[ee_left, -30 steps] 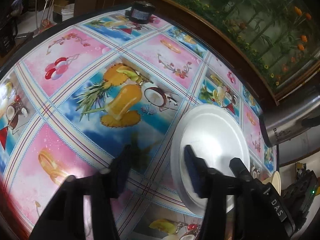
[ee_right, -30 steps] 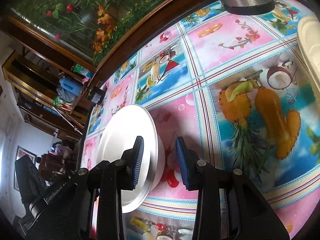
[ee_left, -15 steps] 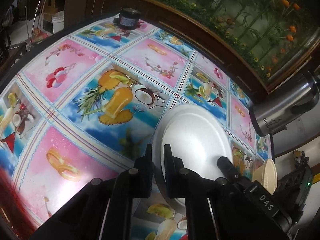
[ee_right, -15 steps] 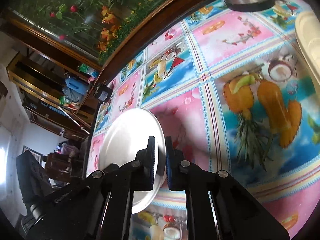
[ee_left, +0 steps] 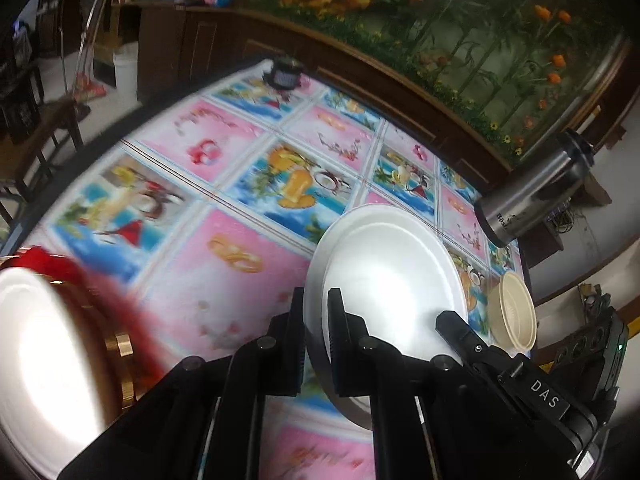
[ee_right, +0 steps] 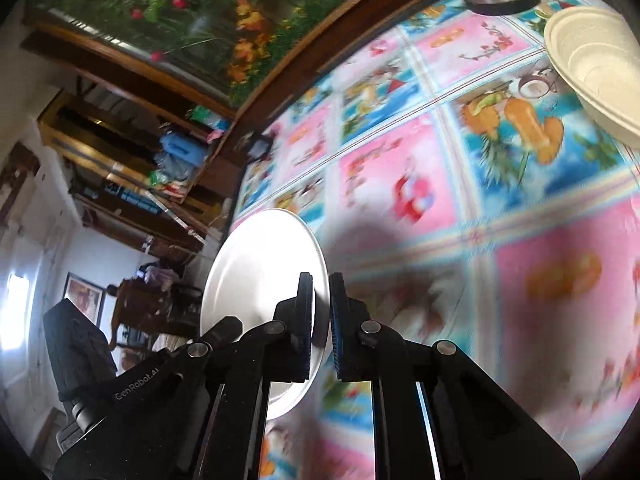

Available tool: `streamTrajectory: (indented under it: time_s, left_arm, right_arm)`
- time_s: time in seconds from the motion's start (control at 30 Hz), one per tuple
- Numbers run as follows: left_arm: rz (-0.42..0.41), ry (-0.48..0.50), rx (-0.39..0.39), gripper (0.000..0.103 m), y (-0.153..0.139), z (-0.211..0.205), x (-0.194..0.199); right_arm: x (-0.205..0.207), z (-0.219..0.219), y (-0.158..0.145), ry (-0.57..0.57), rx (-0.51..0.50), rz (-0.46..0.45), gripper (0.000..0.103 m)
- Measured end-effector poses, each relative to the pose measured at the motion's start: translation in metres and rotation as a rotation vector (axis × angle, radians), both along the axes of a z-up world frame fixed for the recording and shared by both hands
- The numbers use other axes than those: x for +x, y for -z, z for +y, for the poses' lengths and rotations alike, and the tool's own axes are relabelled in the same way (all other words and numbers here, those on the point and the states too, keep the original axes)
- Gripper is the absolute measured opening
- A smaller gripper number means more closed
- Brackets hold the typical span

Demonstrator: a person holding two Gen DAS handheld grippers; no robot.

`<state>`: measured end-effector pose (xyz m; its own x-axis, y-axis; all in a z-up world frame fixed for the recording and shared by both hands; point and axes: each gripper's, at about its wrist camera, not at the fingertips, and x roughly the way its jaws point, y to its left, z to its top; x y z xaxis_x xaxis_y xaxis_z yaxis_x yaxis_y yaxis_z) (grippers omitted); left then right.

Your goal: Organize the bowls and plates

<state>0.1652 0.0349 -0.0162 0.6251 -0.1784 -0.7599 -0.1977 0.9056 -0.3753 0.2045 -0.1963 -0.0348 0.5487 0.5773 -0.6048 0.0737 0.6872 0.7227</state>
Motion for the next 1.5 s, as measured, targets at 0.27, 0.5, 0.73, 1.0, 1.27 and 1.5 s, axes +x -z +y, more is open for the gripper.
streamTrajectory:
  time_s: [0.27,0.5,0.73,1.0,1.27,1.5]
  left_arm:
    - [-0.036,-0.076,0.078,0.010,-0.026,0.077,-0.084]
    - [0.002,-0.150,0.118,0.010,-0.019,0.135,-0.118]
    - [0.078,-0.165,0.080,0.011,0.012,0.161,-0.117]
    - [0.103,-0.164,0.074,0.012,0.023,0.170,-0.128]
    - [0.120,-0.173,0.089,0.014,0.026,0.179,-0.131]
    - [0.113,-0.187,0.083,0.015,0.023,0.186,-0.134]
  right_arm:
    - [-0.041,0.086,-0.036,-0.153,0.004,-0.077,0.009]
    - [-0.059,0.169,-0.034,-0.270,-0.069,-0.105,0.009]
    - [-0.063,0.206,-0.011,-0.313,-0.148,-0.072,0.009]
    - [-0.069,0.221,-0.002,-0.329,-0.210,-0.069,0.009]
    - [-0.076,0.230,-0.007,-0.337,-0.320,-0.132,0.009]
    - [-0.072,0.220,-0.004,-0.340,-0.231,-0.086,0.011]
